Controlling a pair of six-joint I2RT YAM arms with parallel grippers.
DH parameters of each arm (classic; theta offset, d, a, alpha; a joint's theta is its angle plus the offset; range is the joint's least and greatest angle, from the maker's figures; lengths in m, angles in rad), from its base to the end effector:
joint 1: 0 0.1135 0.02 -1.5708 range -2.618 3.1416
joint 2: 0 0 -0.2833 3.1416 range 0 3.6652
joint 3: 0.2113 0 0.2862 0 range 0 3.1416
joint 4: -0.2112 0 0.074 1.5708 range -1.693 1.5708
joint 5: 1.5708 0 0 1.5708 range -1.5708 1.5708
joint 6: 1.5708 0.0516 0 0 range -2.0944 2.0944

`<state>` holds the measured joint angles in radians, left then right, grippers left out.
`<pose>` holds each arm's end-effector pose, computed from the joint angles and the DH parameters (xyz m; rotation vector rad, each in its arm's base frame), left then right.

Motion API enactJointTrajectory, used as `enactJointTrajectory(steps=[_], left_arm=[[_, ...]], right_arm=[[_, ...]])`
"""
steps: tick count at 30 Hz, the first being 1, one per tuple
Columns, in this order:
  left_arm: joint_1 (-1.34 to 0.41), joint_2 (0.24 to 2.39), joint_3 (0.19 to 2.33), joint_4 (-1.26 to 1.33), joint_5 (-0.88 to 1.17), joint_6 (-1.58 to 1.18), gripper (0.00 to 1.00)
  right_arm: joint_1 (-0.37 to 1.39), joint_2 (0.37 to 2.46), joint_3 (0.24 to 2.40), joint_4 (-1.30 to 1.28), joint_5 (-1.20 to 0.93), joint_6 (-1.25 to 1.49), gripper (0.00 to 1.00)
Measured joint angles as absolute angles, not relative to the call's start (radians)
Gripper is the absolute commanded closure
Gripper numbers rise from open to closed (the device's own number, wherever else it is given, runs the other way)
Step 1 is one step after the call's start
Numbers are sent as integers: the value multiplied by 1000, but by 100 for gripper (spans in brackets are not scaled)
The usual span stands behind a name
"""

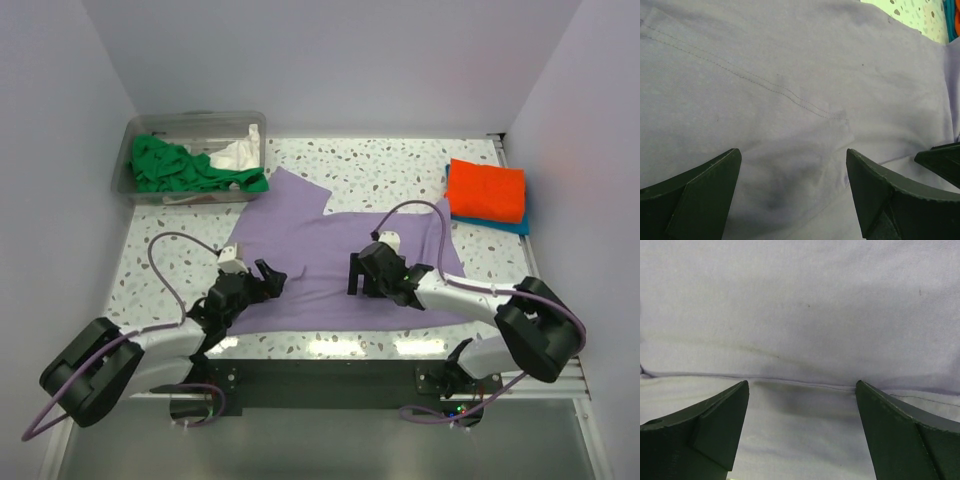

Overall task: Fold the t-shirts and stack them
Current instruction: Fold the tshirt

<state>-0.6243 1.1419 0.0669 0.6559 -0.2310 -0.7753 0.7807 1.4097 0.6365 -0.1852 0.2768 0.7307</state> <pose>0.1705 -0.1083 0.1030 -0.3065 2.0187 -0.6708 0.2144 0.1926 0.1395 0.0475 2.4994 0.2884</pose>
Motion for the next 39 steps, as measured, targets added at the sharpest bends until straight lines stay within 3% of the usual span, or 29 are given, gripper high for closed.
enactJointTrajectory(steps=[12,19,31,39], left_arm=[[-631,983,59,472,-236,-801,9],[-636,931,79,390,-236,-764,7],[-636,1343,449,434,-149,-617,0],[-635,1325,477,423,-138,-607,0]], right_arm=[[857,1324,593,-245,274,840,9],[875,1248,626,-471,289,849,5],[788,1295,862,-591,390,756,2],[706,1278,851,-618,371,732,2]])
